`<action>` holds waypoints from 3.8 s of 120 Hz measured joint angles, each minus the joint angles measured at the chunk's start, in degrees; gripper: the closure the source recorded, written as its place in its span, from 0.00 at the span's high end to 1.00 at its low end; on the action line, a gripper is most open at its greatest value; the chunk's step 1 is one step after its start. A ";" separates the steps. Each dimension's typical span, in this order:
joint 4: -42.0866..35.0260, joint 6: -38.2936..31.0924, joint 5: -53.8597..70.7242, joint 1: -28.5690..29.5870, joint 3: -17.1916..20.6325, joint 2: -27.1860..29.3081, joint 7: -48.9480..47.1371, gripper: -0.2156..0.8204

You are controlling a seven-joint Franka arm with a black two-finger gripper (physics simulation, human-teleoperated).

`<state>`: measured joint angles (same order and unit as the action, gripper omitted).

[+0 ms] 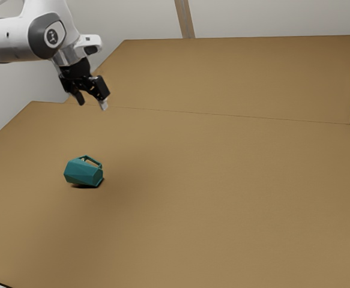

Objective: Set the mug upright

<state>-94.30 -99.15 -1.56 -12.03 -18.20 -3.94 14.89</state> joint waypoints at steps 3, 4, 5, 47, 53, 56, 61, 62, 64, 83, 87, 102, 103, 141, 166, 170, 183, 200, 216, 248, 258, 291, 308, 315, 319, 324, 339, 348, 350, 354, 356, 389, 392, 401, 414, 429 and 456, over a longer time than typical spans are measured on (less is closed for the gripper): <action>-0.14 -0.30 -0.02 -0.04 -0.27 0.11 0.13 0.79; -0.17 -0.38 -0.03 -0.03 -0.35 0.14 0.17 0.79; -0.20 -0.46 -0.03 -0.02 -0.41 0.16 0.22 0.79; -12.73 -9.02 -2.49 1.51 -5.61 7.02 1.74 0.79; -16.43 -10.80 -4.47 5.46 -4.58 8.82 2.80 0.79; -19.13 -12.16 -5.36 7.87 -4.12 10.31 3.56 0.79; -23.00 -14.46 -6.96 11.66 -3.70 12.50 5.11 0.79; -23.63 -14.89 -7.32 12.33 -3.65 12.82 5.48 0.79; -24.74 -15.70 -8.06 13.59 -3.57 13.32 6.26 0.79; -31.60 -23.71 -20.36 23.64 -1.02 13.37 17.44 0.79; -32.02 -24.98 -23.88 25.45 -0.11 12.29 20.54 0.79; -32.90 -29.28 -33.71 28.69 1.21 8.35 32.57 0.79; -32.95 -29.54 -34.39 28.78 1.29 8.12 33.40 0.79; -35.61 -33.16 -53.74 33.48 7.04 2.85 64.53 0.79; -37.79 -32.40 -60.65 37.72 7.39 0.62 81.78 0.79; -37.82 -32.34 -61.15 38.89 7.38 0.34 84.09 0.79; -37.69 -32.08 -62.70 40.80 7.37 -1.10 90.84 0.79; -37.65 -31.62 -65.22 39.92 8.35 -2.68 98.50 0.79; -37.77 -31.55 -66.38 39.87 9.25 -2.88 104.29 0.79; -37.90 -31.45 -67.42 39.94 10.71 -4.95 113.06 0.78; -38.19 -31.49 -67.64 39.86 11.02 -5.09 115.31 0.76; -38.60 -31.89 -68.03 39.90 12.02 -5.59 120.92 0.64; -38.61 -32.16 -68.81 39.91 12.72 -6.47 123.01 0.60; -38.55 -32.29 -69.21 39.87 12.91 -6.79 123.74 0.57; -38.53 -32.35 -69.53 39.83 12.96 -6.98 124.12 0.56; -38.53 -32.41 -69.88 39.85 12.99 -7.13 124.58 0.54; -38.41 -32.54 -71.32 39.85 13.01 -7.15 125.76 0.40; -38.24 -32.68 -71.82 39.87 13.03 -6.87 126.36 0.30; -38.22 -32.73 -71.93 39.85 13.04 -6.78 126.48 0.27; -38.18 -32.82 -72.14 39.86 13.02 -6.67 126.72 0.23; -38.15 -32.87 -72.23 39.86 13.03 -6.61 126.84 0.22; -38.08 -33.95 -72.59 39.83 13.09 -4.30 128.24 0.07; -38.08 -34.12 -72.54 39.83 13.13 -4.06 128.32 0.07; -38.08 -34.64 -72.39 39.80 13.22 -3.35 128.54 0.06; -38.07 -35.24 -72.26 39.78 13.27 -1.67 128.83 0.05; -36.13 -35.80 -67.42 39.11 13.20 1.43 127.79 0.04; -36.83 -33.40 -40.61 35.17 13.17 8.85 110.79 0.03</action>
<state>-131.14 -132.55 -42.17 23.13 -5.03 4.91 125.68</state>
